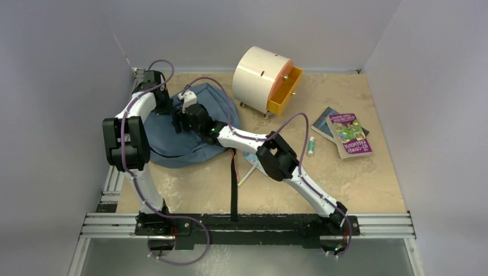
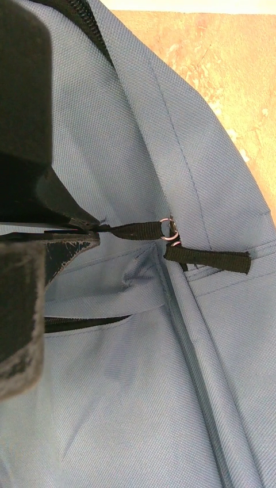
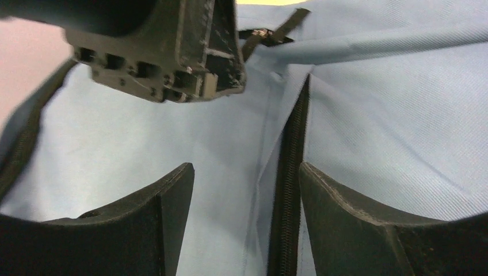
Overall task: Pack the student bag
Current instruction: Unzip the student bag at the center of the board.
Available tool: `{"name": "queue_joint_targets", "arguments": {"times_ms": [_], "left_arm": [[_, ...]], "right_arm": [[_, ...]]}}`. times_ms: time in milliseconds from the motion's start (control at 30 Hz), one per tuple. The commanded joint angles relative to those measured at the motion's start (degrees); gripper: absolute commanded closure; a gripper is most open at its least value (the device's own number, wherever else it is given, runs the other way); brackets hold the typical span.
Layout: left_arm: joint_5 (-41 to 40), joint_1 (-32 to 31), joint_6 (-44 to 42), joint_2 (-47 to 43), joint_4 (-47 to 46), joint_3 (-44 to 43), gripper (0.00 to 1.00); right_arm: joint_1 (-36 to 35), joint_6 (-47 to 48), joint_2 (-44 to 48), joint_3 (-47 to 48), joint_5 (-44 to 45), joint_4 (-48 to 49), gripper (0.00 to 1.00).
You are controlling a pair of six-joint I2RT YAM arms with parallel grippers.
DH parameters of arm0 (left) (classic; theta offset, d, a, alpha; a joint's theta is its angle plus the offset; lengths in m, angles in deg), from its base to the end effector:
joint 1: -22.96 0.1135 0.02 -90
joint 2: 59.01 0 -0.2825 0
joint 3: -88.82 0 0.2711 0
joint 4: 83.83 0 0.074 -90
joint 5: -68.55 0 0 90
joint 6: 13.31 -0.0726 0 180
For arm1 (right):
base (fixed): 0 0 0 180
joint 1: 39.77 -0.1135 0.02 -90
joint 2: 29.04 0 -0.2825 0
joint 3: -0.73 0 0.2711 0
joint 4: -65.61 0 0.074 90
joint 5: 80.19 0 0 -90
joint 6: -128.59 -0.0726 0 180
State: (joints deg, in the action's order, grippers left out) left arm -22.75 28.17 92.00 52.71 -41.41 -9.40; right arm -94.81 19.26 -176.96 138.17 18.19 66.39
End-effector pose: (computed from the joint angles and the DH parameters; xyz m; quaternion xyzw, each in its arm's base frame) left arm 0.4682 0.0443 0.1912 -0.1736 0.9402 -0.0150 0.2928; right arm 0.3924 0.5428 0.1897 -0.1889 0.7400 0.3442 0.5461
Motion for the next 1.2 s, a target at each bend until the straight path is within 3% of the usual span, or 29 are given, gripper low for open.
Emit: {"name": "queue_joint_targets", "arguments": {"times_ms": [0, 300, 533, 767, 1000, 1167], "left_arm": [[1.04, -0.03, -0.73, -3.32, -1.19, 0.41, 1.0], [3.35, -0.73, 0.7, -4.35, -0.5, 1.45, 1.0], [2.57, -0.77, 3.59, -5.78, 1.21, 1.94, 1.0], [0.18, 2.08, 8.67, -7.24, 2.07, 5.22, 1.0], [-0.12, 3.81, 10.19, -8.01, 3.52, 3.83, 1.0], [0.16, 3.84, 11.03, -9.51, 4.99, 3.74, 1.0]], "right_arm": [[-0.33, 6.81, -0.19, 2.87, 12.61, 2.45, 0.31], [-0.34, 12.79, -4.65, 8.16, 16.21, 2.66, 0.4], [0.3, 14.31, -5.78, 8.23, 16.84, 4.67, 0.61], [2.54, 10.44, -4.06, 5.65, 16.98, 5.72, 0.9], [5.19, 7.78, -1.72, 2.44, 18.82, 5.69, 1.0], [7.37, 3.73, -0.17, -0.24, 19.42, 5.28, 1.0]]}}
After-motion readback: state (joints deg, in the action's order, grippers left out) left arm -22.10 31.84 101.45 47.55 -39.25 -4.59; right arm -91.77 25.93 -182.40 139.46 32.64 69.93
